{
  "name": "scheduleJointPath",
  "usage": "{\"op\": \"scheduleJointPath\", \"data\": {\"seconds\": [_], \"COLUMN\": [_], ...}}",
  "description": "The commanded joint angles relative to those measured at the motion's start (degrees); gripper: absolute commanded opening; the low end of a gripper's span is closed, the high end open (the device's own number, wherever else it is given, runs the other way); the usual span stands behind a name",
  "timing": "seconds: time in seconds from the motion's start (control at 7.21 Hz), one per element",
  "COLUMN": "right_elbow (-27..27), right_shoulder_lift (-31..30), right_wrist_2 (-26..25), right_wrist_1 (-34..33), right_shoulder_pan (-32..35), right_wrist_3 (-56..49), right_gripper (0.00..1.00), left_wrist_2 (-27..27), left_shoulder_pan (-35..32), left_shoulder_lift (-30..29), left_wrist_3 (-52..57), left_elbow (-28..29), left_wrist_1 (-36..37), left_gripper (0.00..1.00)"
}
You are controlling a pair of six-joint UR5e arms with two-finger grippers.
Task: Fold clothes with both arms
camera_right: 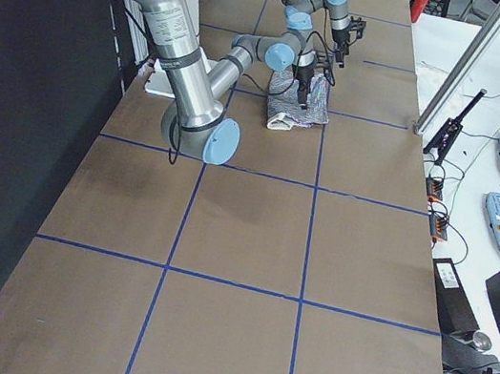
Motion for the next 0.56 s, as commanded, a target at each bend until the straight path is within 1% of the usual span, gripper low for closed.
{"op": "scheduleJointPath", "data": {"seconds": [0.0,0.14,0.42], "right_elbow": [2.6,3.5,3.7], "right_shoulder_lift": [-3.3,-4.0,-4.4], "right_wrist_2": [-5.7,-6.9,-7.2], "right_wrist_1": [1.5,3.3,2.0], "right_shoulder_pan": [-5.8,-6.4,-7.5], "right_wrist_3": [7.8,7.7,7.8], "right_gripper": [1.0,1.0,1.0], "left_wrist_2": [-2.0,-1.9,-2.0], "left_shoulder_pan": [0.0,0.1,0.2], "left_shoulder_lift": [-0.2,-0.1,-0.2], "left_wrist_3": [-0.1,-0.1,-0.4], "left_elbow": [-1.7,-1.6,-1.7], "left_wrist_1": [0.0,-0.1,-0.2], "left_gripper": [1.0,1.0,1.0]}}
